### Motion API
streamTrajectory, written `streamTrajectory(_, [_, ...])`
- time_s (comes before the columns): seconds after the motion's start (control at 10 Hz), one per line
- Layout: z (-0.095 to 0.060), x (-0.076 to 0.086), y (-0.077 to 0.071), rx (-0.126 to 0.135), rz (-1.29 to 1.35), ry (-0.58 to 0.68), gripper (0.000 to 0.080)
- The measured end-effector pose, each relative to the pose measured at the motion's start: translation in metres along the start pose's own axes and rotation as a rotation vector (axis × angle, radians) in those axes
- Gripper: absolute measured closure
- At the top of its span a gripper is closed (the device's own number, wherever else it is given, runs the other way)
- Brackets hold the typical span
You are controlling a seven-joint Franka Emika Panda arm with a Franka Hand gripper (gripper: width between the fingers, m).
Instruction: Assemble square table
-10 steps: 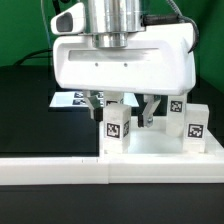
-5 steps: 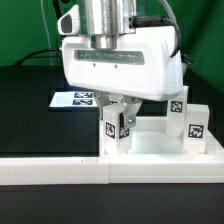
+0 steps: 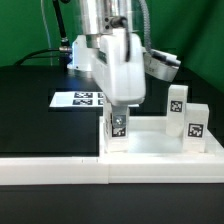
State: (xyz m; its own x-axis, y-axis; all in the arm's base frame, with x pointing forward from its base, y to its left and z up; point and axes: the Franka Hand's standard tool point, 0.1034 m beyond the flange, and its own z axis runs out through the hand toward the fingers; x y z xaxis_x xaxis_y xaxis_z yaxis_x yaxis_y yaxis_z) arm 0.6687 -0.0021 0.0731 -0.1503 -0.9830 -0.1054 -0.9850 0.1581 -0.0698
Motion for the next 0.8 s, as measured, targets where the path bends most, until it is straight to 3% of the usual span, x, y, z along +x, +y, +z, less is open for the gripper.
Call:
streamTrajectory(0.2, [-0.0018,-0.0019,-0.0044,0.021,0.269,-0.041,0.0506])
streamTrajectory(0.4, [-0.0016,-0.0006,-0.0033,0.016,0.404,-0.033,0.0506])
streamTrajectory(0.6, [-0.0008,0.0014,-0.0022,0.014,0.378,-0.017,0.0506])
streamTrajectory(0.7, [-0.0003,0.0005,-0.0017,0.015,0.31,-0.013,0.0428])
streamTrajectory(0.8, [0.0018,-0.003,0.0011,0.01,0.21,-0.006,0.0428])
